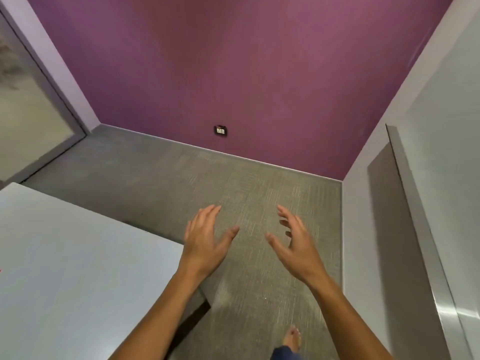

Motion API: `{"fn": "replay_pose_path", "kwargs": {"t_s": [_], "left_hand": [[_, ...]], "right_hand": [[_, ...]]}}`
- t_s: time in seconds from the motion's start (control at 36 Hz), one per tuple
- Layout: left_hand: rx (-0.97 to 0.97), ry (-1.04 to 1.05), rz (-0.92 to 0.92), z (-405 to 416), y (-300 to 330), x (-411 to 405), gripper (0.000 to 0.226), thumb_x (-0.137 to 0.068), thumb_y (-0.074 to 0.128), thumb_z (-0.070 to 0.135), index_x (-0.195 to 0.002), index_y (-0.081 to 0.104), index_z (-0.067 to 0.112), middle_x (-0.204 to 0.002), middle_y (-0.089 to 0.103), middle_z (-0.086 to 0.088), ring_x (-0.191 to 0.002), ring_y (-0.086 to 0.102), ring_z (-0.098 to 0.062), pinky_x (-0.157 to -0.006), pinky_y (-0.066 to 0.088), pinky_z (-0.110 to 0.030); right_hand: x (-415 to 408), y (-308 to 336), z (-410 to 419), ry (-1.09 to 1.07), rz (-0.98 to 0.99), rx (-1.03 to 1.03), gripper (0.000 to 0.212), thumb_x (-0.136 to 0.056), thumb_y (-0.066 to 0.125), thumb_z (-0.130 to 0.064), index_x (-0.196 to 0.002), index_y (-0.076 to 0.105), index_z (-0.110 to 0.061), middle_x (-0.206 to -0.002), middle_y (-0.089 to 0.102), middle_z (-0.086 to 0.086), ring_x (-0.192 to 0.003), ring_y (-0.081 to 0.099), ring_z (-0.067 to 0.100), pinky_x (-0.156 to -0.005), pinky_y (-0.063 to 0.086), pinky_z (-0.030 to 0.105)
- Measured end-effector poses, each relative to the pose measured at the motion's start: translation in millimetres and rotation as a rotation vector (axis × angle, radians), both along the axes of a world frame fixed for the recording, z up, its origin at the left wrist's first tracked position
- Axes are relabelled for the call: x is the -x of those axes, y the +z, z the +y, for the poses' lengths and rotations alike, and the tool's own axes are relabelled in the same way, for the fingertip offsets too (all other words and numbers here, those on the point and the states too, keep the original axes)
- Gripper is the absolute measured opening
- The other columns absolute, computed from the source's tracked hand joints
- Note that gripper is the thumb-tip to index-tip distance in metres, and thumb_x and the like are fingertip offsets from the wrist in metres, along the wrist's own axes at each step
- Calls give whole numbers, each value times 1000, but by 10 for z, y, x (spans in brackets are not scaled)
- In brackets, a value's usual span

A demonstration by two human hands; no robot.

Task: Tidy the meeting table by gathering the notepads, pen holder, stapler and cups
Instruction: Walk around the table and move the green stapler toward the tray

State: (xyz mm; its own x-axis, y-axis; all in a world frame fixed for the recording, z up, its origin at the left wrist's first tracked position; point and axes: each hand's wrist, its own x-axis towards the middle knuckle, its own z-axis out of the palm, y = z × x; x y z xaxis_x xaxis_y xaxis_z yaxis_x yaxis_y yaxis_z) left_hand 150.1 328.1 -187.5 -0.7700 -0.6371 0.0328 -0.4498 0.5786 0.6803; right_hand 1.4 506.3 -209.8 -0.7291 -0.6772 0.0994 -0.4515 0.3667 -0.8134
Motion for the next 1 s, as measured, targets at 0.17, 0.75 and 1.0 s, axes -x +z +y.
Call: {"fn": "replay_pose_path", "kwargs": {"t_s": [0.17, 0.75, 1.0], "left_hand": [[-299, 133, 93, -226, -291, 728, 80, -82, 51, 70, -150, 40, 28, -157, 36, 6, -139, 38, -11, -107, 32, -28], [-410, 614, 91, -1449, -689, 2228, 68, -92, 54, 61, -149, 39, 29, -155, 38, 4, -141, 38, -14, -105, 29, -24], [-359, 773, 72, -2858, -804, 2157, 68, -94, 58, 54, -149, 42, 17, -153, 41, -6, -141, 41, -21, -109, 30, -27]], "right_hand": [[718, -279, -467, 41, -63, -6, 79, -95, 65, -42, -157, 17, -44, -146, 37, -21, -132, 43, 0, -106, 40, 28], [2731, -626, -2399, 447, -278, -189, 75, -91, 72, -37, -151, 28, -44, -145, 41, -12, -124, 51, 8, -104, 46, 34], [2558, -618, -4241, 668, -294, -311, 77, -93, 69, -36, -157, 26, -31, -157, 34, -1, -133, 45, 16, -109, 44, 37]]}}
